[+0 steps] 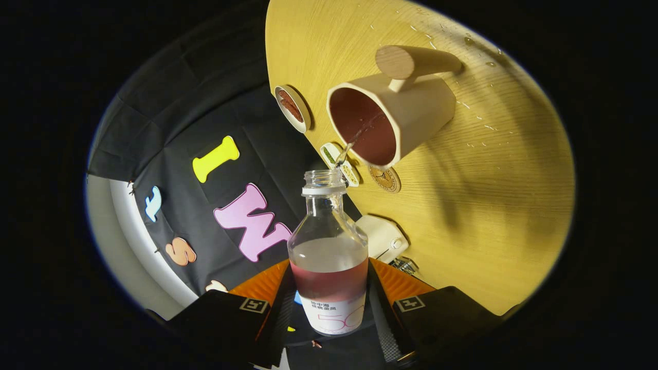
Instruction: Take the bottle from table, then pour the juice into the cup, finally place the bottle on the coaster
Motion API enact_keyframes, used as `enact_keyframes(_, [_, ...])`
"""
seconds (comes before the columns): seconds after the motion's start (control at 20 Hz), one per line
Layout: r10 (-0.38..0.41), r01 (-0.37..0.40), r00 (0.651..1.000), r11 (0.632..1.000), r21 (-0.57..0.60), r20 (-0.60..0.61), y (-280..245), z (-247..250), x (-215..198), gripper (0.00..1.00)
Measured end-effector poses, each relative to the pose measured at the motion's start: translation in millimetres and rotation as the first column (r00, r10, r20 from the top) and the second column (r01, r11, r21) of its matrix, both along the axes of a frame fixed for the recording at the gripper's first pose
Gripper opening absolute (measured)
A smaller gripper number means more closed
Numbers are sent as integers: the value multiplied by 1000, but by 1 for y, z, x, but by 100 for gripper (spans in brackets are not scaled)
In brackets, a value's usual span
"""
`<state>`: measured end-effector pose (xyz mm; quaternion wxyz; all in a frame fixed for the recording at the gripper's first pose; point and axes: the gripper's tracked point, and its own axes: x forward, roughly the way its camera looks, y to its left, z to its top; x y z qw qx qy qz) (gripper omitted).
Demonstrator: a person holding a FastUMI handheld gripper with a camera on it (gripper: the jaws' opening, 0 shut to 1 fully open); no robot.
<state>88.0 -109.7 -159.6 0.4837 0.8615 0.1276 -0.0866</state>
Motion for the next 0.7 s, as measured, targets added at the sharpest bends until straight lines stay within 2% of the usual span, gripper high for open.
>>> enact_keyframes(0.7, [0,1,1000,997,72,-9,10,8,1,74])
